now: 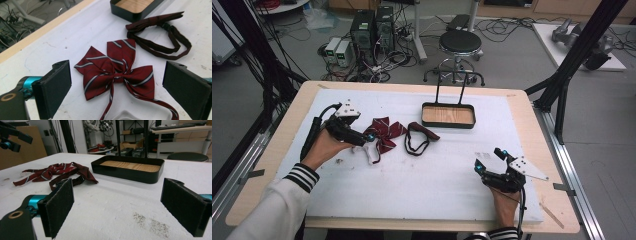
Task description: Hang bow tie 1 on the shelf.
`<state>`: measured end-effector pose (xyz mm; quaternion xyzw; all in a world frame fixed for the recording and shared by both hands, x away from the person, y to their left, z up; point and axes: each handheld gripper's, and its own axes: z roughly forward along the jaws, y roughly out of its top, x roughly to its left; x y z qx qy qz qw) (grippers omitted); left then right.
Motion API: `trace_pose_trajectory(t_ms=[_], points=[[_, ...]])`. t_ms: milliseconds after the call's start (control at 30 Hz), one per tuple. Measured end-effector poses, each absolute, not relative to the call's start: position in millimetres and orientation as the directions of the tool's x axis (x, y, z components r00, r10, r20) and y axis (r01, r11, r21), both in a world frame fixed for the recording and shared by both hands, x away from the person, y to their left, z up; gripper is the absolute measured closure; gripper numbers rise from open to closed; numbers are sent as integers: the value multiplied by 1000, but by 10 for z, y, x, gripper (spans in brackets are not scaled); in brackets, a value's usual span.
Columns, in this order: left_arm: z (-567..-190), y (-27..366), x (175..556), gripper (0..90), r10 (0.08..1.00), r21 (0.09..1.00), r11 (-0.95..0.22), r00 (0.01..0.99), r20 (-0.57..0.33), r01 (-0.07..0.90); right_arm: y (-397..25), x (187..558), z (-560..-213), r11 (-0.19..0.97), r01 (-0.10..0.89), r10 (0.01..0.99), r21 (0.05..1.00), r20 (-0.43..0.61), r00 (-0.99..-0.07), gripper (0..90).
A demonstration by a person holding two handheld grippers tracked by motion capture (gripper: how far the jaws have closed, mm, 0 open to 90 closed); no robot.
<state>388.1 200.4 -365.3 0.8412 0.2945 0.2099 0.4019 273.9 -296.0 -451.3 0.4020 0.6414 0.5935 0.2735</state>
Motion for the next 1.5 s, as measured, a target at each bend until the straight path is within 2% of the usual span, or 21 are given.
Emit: trace_pose_trajectory(t_ms=[400,600,933,1500], points=[[-3675,1739,4077,102,670,724,-560,734,109,404,-2964,2745,-4514,-31,186,841,982,126,-526,107],[-3747,1576,4171,125,668,656,-612,733,129,442,-2959,2739,-4512,-31,193,841,981,130,-525,107],[-3843,1510,4247,157,679,594,-637,723,130,492,-2960,2739,-4513,-30,192,842,981,128,-524,107],[-3975,1485,4423,266,686,526,-633,727,40,568,-2963,2744,-4514,-30,187,844,982,125,-522,107]])
